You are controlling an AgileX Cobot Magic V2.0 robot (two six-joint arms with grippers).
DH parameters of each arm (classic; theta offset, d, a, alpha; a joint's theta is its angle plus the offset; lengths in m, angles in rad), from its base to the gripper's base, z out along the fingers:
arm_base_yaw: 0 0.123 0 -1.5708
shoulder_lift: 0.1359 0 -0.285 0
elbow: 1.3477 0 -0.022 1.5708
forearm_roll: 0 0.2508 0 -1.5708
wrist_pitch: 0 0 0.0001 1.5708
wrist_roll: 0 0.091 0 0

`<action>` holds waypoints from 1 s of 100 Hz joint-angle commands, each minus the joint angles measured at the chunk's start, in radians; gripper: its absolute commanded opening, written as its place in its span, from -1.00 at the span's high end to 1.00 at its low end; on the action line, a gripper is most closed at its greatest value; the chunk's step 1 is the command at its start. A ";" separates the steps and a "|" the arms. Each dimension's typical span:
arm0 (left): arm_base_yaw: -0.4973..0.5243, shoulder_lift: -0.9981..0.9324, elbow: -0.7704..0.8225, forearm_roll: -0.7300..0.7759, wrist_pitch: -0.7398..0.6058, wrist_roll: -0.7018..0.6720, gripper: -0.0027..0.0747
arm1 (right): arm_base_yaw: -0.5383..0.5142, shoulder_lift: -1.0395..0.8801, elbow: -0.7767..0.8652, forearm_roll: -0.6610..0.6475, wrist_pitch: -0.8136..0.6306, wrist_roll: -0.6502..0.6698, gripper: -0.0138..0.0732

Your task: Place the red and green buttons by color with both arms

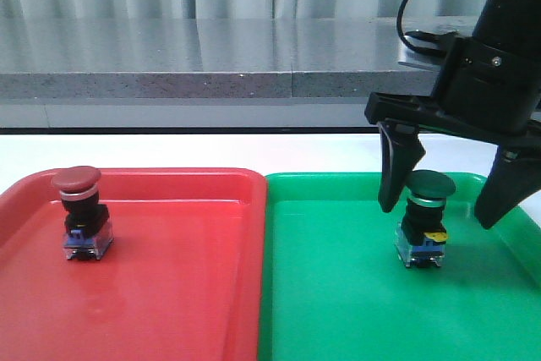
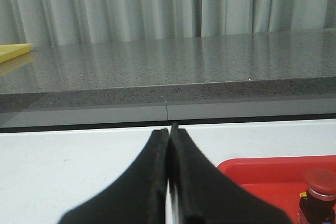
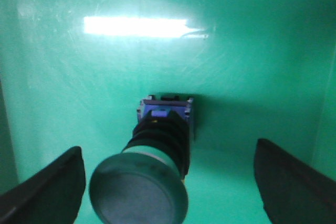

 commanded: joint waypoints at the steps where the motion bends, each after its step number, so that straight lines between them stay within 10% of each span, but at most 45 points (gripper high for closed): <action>1: 0.000 -0.033 0.011 -0.010 -0.072 -0.009 0.98 | 0.001 -0.054 -0.021 0.029 -0.009 -0.016 -0.83; 29: 0.000 -0.033 0.011 -0.010 -0.072 -0.009 0.98 | 0.003 -0.209 -0.018 0.021 0.010 -0.090 -0.67; 59: 0.000 -0.033 0.011 -0.010 -0.072 -0.009 0.98 | 0.000 -0.472 0.040 -0.034 -0.001 -0.086 0.85; 100: 0.000 -0.033 0.011 -0.010 -0.072 -0.009 0.98 | -0.059 -0.722 0.102 -0.180 -0.014 0.009 0.83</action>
